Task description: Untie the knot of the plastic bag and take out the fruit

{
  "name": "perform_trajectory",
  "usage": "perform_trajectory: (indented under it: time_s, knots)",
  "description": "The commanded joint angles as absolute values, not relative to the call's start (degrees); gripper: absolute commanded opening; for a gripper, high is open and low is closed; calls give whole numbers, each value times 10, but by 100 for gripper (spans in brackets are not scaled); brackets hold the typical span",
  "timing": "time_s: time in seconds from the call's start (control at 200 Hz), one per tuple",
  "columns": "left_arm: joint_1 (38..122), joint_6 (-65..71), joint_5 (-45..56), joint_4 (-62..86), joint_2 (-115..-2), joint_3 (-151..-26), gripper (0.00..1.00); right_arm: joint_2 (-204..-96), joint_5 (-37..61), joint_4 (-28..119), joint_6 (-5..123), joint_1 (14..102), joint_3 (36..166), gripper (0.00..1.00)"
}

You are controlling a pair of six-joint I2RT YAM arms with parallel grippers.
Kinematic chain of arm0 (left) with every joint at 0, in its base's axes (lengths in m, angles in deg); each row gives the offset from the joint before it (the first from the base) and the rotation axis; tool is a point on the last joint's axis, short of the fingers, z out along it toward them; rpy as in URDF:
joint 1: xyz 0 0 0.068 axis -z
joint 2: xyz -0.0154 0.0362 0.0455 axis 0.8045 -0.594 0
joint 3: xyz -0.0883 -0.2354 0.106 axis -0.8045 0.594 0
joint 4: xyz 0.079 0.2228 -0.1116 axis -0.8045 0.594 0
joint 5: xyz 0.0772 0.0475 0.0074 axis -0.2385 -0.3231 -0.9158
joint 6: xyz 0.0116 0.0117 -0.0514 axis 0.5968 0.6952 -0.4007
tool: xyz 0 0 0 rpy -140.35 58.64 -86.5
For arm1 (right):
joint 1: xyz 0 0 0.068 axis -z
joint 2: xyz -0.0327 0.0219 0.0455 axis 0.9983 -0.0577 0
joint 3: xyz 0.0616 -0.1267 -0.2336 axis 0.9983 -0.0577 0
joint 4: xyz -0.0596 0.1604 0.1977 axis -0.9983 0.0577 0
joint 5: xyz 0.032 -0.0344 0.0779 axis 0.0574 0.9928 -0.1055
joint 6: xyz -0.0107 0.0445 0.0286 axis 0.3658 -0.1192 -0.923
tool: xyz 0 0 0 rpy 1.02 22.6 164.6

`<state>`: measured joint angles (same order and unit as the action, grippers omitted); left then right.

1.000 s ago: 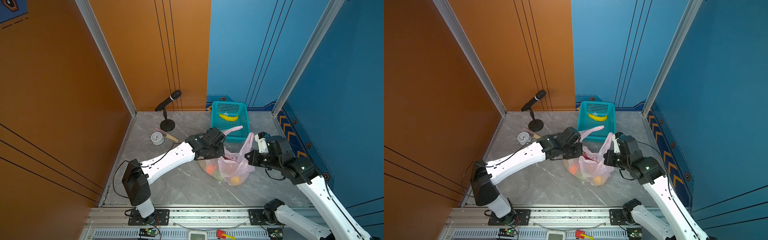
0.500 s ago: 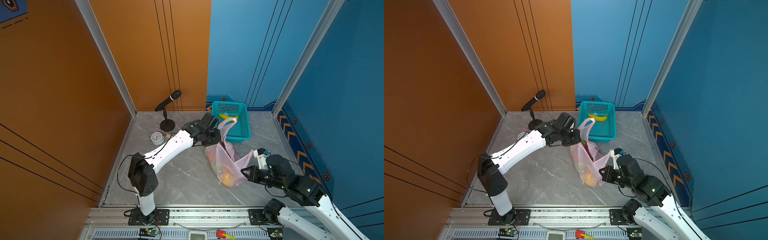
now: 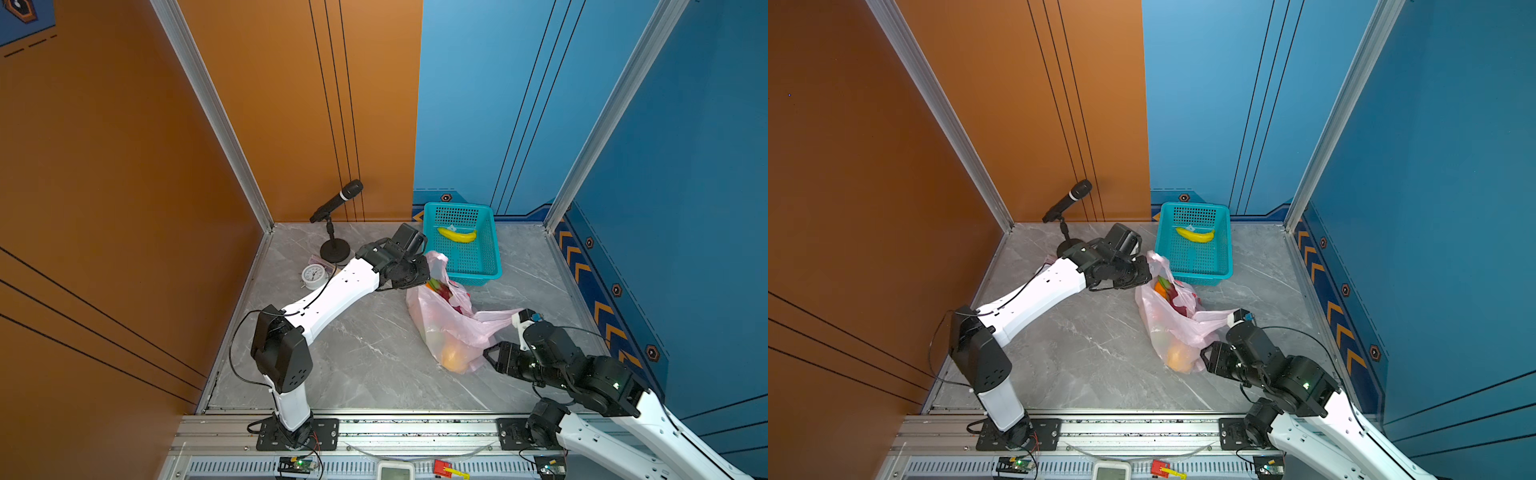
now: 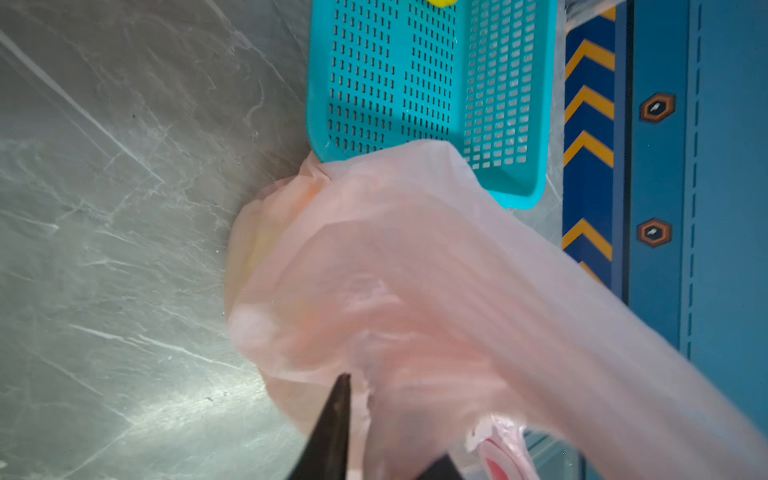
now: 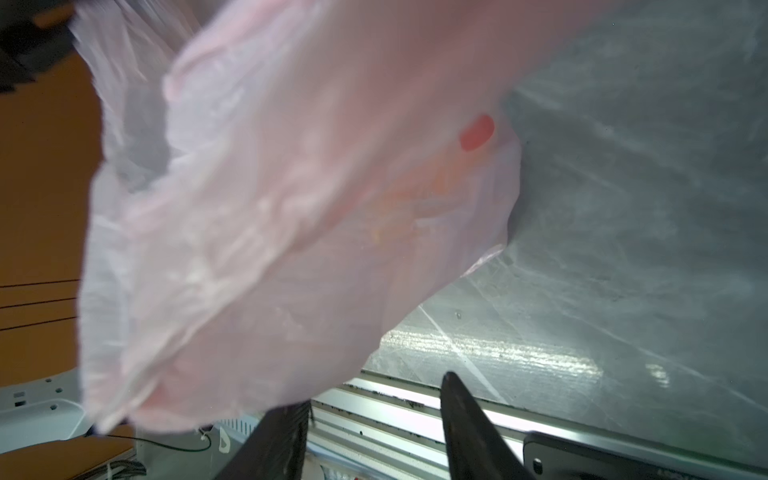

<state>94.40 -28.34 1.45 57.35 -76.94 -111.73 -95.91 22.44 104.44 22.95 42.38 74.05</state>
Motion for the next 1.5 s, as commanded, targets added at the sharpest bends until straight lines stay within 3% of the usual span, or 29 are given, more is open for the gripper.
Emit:
perform_trajectory:
  time_s: [0.0, 0.11, 0.32, 0.566, 0.701, 0.871, 0.976, 1.146, 1.492]
  knots:
    - [952, -283, -14, 573, -717, -1095, 34, -954, 311, 1070, 278, 428, 801, 59]
    - [956, -291, -25, 573, -678, -1064, 42, -979, 350, 1069, 335, 440, 864, 68]
    - [957, -321, -48, 573, -602, -987, 45, -1065, 365, 1048, 426, 509, 961, 79]
    - [974, -329, -26, 551, -576, -941, 49, -1190, 88, 991, 476, 696, 998, 79]
    - [996, -324, 8, 508, -595, -949, 61, -1262, -25, 977, 507, 781, 1023, 80]
    - [1012, -332, -2, 500, -624, -970, 84, -1346, -136, 961, 502, 881, 1037, 80]
    - [1012, -336, -10, 497, -642, -979, 92, -1379, -149, 968, 541, 863, 1027, 81]
    - [1011, -331, -14, 498, -667, -995, 93, -1409, -135, 949, 566, 801, 987, 87]
    - [1008, -330, -13, 499, -688, -993, 91, -1446, 50, 891, 572, 682, 935, 96]
